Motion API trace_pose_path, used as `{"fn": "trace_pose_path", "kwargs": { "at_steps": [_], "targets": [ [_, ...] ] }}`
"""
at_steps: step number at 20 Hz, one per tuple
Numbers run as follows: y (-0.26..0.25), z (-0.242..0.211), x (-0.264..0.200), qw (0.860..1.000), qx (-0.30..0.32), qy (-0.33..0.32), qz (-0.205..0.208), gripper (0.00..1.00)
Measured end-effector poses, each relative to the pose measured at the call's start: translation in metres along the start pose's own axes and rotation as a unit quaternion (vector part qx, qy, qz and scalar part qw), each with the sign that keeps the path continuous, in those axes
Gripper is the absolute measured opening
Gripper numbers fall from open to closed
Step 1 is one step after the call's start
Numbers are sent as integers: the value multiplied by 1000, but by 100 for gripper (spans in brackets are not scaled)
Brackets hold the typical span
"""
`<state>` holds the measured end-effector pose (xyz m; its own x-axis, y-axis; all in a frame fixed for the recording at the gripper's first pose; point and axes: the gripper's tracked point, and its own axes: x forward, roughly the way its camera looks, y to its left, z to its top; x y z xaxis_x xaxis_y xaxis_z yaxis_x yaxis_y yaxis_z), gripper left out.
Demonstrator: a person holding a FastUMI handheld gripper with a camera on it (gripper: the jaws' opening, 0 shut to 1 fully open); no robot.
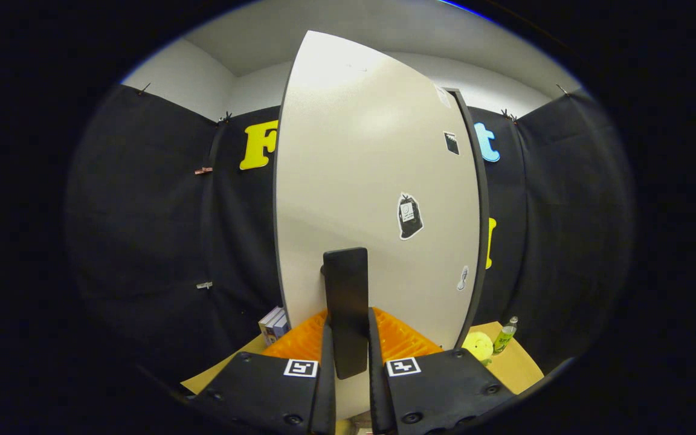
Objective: Open the shoe cabinet door, grab the shoes and put them into the shoe cabinet, then close the shoe cabinet door.
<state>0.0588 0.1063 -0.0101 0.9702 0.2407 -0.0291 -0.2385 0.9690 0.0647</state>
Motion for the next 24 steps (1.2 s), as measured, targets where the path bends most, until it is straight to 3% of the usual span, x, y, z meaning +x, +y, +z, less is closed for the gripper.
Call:
{"fn": "trace_pose_path", "kwargs": {
  "at_steps": [10, 15, 18, 24],
  "targets": [
    [-64, 5, -47, 998, -18, -5, -54, 25],
    [-94, 8, -66, 998, 14, -3, -55, 29],
    [-120, 7, -75, 997, 14, 1, -82, 32],
    [-155, 13, -91, 996, 27, -4, -81, 29]
  ]
}}
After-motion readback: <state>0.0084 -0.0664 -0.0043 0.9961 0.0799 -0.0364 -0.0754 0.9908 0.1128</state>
